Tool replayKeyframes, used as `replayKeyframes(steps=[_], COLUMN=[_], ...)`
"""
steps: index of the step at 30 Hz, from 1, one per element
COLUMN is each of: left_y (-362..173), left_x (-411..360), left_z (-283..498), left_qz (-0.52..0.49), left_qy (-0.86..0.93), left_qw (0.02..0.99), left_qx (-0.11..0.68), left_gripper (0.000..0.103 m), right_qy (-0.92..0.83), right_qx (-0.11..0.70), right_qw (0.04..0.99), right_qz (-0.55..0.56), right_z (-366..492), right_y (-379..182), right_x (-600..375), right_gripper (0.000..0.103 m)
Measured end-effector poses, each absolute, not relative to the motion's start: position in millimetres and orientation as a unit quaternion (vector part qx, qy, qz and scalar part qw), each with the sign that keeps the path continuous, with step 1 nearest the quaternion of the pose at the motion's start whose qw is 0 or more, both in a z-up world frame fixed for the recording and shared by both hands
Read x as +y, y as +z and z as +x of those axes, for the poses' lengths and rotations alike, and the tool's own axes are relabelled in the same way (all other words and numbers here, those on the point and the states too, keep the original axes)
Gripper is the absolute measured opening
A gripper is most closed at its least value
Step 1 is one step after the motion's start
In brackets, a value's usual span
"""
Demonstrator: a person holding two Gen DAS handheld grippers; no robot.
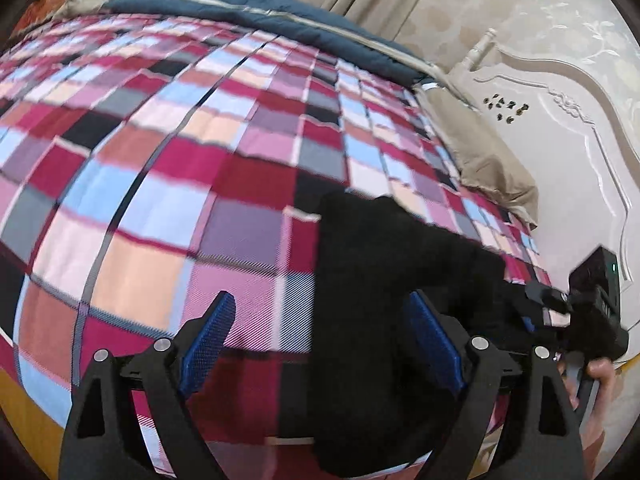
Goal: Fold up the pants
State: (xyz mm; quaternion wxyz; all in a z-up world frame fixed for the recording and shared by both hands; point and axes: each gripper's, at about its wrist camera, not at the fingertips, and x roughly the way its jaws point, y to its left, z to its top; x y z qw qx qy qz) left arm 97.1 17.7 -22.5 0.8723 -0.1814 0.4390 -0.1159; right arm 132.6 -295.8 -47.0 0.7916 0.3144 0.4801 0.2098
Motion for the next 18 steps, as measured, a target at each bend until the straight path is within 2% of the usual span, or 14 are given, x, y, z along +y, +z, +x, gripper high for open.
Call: replayKeyframes(steps=[9,14,18], left_y=[-36,-29,-28], left_x=[14,-25,-44], left_z=[85,89,91], left_qz=[-0.198,-0.18,-0.163], left_qy=[-0.141,-0.196,-0.174], left_qw=[0.864,0.856,0.865], left_qx=[0.44,0.444,0.441], left_gripper=[0.086,0.086,0.09], right_qy=[0.205,0.204,0.205], right_qx=[0.512,0.542,0.553], right_qw=[0.704,0.706,0.711], right_qz=[0.446,0.408,0.383], right_z=[161,166,162], right_y=[-79,-75,-69], right_x=[-283,-265,-260], right_gripper=[0.078,0.086,0.087])
